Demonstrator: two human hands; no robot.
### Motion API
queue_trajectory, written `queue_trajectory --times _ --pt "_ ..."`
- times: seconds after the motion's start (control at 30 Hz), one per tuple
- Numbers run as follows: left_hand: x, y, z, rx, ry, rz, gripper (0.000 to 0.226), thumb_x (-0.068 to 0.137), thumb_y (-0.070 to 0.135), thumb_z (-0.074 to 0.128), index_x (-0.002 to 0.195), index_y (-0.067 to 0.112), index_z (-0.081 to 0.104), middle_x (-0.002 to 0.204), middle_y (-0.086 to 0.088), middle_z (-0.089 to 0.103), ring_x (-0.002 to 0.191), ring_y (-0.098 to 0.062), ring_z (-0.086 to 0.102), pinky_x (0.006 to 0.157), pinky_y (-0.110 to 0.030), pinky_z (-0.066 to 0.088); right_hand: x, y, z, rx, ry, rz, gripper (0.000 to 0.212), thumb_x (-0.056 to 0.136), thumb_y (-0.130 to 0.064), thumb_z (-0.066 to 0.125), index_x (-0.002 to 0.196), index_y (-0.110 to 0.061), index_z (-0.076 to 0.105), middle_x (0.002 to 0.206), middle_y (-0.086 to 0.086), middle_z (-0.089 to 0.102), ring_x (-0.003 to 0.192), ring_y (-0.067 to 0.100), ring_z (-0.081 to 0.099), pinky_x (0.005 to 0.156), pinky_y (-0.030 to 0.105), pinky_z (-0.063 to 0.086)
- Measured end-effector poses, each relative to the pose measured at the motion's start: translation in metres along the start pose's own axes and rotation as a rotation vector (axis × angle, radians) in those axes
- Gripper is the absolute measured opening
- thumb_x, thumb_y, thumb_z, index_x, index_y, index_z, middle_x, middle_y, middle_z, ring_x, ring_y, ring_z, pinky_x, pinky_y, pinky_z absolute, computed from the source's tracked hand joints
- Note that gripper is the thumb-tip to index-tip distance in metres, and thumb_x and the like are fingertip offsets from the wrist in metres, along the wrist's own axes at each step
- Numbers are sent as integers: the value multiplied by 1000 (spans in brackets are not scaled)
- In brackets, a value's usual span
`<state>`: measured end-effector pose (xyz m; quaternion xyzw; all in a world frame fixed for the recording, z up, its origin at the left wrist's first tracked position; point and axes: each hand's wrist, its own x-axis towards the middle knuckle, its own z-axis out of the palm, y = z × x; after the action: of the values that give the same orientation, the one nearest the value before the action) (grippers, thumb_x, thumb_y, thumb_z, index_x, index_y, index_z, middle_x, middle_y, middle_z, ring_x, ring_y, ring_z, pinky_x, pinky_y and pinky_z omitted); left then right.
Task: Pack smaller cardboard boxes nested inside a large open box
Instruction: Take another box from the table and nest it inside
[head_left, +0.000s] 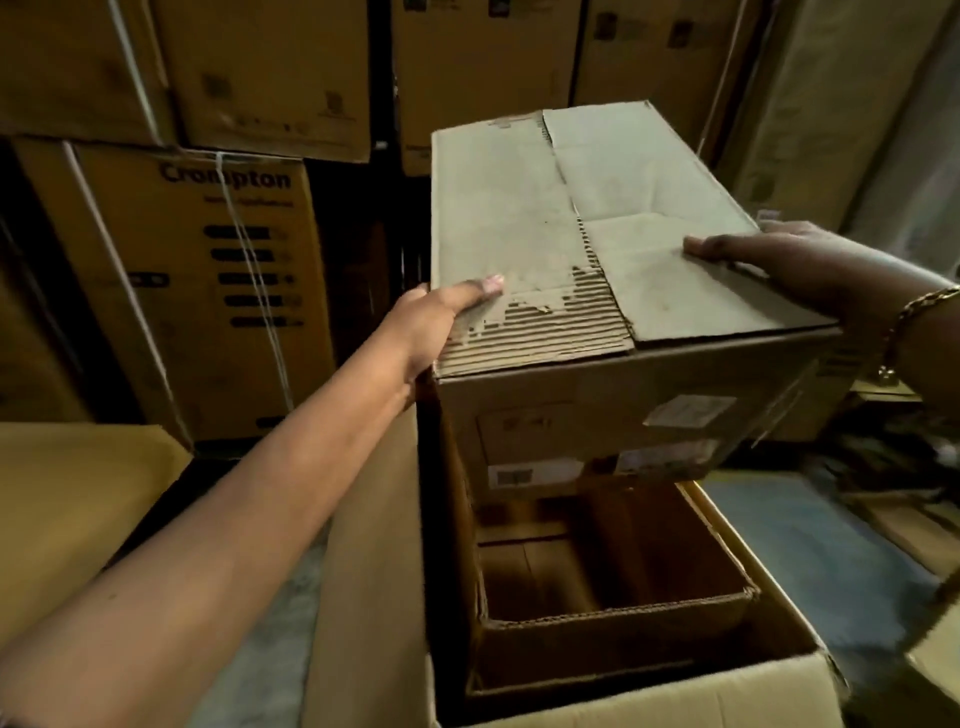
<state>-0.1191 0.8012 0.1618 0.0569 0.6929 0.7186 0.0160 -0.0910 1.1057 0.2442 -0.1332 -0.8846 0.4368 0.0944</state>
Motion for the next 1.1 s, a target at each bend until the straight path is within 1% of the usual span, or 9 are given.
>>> queue_trajectory --times 0.07,0.13,0.27,0.4,0.6,0.77,0.97,1.03,1.1 --pt "-11 3 12 44 9 -46 31 88 34 72 106 9 76 111 -12 75 115 -32 66 110 -46 45 4 9 -7 -15 -45 27 85 56 -74 78 123 -24 63 102 2 68 86 25 69 62 32 52" --pt "-21 5 22 51 17 -90 40 89 35 71 114 4 73 116 -16 72 112 -34 67 108 -43 47 6 17 -13 -25 -82 44 79 62 -73 76 123 -24 62 97 2 68 83 24 69 58 31 49" --pt "-32 1 40 62 31 -100 37 93 31 67 117 4 70 109 -10 73 90 -21 70 85 -26 56 8 40 -18 -42 -120 49 73 68 -71 74 122 -23 61 91 1 66 76 21 67 53 28 47" --pt "-38 -8 50 105 34 -130 46 88 37 70 121 5 70 119 -15 71 114 -33 66 109 -43 45 12 61 -21 -34 -143 47 66 69 -71 73 112 -23 58 88 1 67 73 19 68 50 25 47" --pt "-41 -22 48 176 13 -150 55 73 52 77 110 12 76 112 -11 75 107 -31 70 106 -44 47 16 82 -19 -45 -190 14 57 63 -75 74 87 -25 61 89 0 70 74 18 70 54 28 48" --pt "-42 -38 41 152 -1 -179 66 61 53 79 111 10 75 113 -13 74 112 -36 67 112 -49 42 20 100 -6 -3 -227 10 64 55 -74 78 89 -22 61 86 2 71 53 12 71 38 19 49" --pt "-40 -86 36 228 -7 -277 82 52 68 84 115 16 74 116 -7 74 114 -31 66 112 -49 40 25 140 21 -30 -304 51 87 37 -80 75 96 -17 63 75 2 77 59 16 74 42 21 52" --pt "-36 -113 38 253 25 -300 76 59 63 84 118 16 71 109 -4 76 106 -26 70 104 -46 48 28 163 39 -48 -348 89 90 45 -80 74 106 -15 61 90 4 74 72 20 75 49 24 54" --pt "-31 -143 41 340 88 -307 59 76 51 78 121 16 63 101 4 74 94 -16 70 80 -35 55 31 188 65 -67 -386 97 86 64 -75 73 124 -16 57 103 -1 66 87 17 68 59 27 53"
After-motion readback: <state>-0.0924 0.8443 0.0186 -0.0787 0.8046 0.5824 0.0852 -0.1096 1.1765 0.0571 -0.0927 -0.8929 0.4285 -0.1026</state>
